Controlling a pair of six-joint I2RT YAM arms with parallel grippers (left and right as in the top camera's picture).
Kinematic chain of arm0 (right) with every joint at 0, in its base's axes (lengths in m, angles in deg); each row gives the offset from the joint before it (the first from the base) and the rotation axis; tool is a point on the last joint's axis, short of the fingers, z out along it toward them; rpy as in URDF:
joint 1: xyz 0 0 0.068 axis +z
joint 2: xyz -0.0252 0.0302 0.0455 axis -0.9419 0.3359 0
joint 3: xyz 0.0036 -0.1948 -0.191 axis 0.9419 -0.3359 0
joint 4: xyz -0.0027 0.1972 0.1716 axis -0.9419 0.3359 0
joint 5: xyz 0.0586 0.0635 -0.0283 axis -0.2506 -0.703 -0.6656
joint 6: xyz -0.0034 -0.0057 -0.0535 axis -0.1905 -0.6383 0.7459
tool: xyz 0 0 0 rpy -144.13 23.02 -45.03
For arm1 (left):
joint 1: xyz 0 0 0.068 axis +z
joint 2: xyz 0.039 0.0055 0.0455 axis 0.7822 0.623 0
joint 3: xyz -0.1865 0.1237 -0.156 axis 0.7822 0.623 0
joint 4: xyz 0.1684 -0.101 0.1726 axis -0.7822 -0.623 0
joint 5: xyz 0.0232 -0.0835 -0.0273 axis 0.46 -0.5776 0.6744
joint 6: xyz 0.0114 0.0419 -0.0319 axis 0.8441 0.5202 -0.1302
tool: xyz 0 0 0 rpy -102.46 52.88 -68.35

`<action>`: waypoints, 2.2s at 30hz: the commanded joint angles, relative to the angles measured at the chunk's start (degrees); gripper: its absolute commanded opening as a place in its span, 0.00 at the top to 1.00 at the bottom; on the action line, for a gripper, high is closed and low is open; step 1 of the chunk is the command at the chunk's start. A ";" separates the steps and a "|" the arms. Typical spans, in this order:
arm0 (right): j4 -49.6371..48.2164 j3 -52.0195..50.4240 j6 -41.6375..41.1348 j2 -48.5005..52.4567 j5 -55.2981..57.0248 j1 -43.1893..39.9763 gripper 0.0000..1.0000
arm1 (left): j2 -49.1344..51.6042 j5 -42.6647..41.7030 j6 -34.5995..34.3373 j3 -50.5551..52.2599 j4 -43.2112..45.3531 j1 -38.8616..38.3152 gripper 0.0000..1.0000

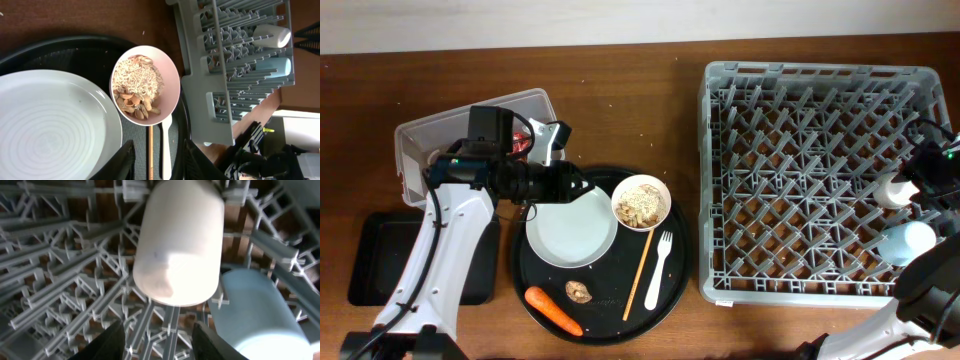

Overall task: Sort waste into correct bins and load items into the dishwasher rack
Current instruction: 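Carry the white cup to the rack's right edge and set it down, then release the white cup and lift the right gripper out of the rack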

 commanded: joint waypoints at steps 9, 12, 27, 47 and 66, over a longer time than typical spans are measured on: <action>-11.32 -3.82 0.11 0.63 -0.50 -0.02 0.52 | -0.96 0.17 1.14 -0.46 -0.09 0.22 0.69; -13.62 -4.61 0.11 1.27 -0.50 -0.02 0.51 | -0.96 0.17 1.14 -0.46 -0.09 0.22 0.69; -10.73 -3.61 -2.43 1.14 0.72 -0.09 0.24 | -0.96 0.17 1.14 -0.46 -0.50 0.22 0.69; -6.73 -7.58 -2.45 1.18 4.52 3.02 0.19 | -0.96 0.20 1.14 -0.46 -0.90 0.22 0.69; -2.21 -1.70 -2.47 1.03 4.44 1.14 0.32 | -0.96 0.17 1.14 -0.46 -0.90 0.22 0.69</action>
